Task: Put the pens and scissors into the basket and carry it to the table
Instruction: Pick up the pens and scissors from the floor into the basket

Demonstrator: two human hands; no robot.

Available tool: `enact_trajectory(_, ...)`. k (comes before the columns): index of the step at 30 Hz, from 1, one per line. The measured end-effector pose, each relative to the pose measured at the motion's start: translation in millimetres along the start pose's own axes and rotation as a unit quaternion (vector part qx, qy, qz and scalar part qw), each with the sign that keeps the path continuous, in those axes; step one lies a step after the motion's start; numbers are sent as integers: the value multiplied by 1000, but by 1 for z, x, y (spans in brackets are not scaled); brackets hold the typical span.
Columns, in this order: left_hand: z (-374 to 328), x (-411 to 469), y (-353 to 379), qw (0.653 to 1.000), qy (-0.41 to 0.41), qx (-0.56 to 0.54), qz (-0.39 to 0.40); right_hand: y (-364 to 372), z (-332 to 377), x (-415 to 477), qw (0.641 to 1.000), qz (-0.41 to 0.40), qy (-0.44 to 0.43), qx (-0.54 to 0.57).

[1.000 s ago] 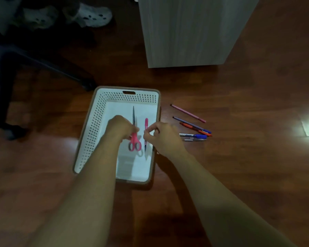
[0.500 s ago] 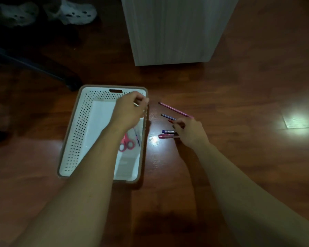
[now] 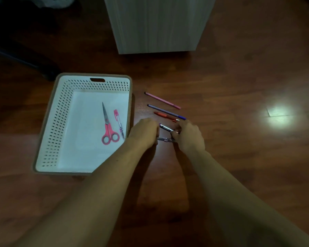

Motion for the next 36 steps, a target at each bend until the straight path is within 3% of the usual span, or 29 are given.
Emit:
enact_trajectory(6,6,-3,5,1000,-10,-14,-1,-6,4,2,998,-24,6,52)
enact_trajectory(9,9,0,-8,992,-57,-114,14,-22,19,8,977,-79,50,192)
enact_trajectory(12,15,-1,-40,973,-72,-216,-25,-44,49,17,949,-128,54,283)
enact_trajectory(15,29,-8,-81,952,-82,-291,-51,-55,81,25,938,-95,57,329)
enact_trajectory(17,50,-12,-109,952,-96,-284,-66,-51,103,26,935,-37,53,349)
enact_trajectory(20,97,-18,-133,962,-168,-201,-70,-30,133,18,938,63,36,339)
enact_trajectory(24,145,-31,-119,949,-244,-196,-32,-4,162,-11,955,141,-3,260)
enact_trajectory(31,168,-41,-98,931,-282,-224,-60,-1,171,-20,967,118,-49,221)
enact_trajectory(36,140,-29,-133,916,-189,-252,-248,-25,131,6,980,22,-20,196)
Point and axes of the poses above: each hand's wrist, its own x-axis towards the middle knuckle, its own y-axis out of the palm, z = x × y, the point moved 5 cm from there along x, towards the middle knuckle, and after that the axes turned 1 degree about -x, right-handed, at the moved point
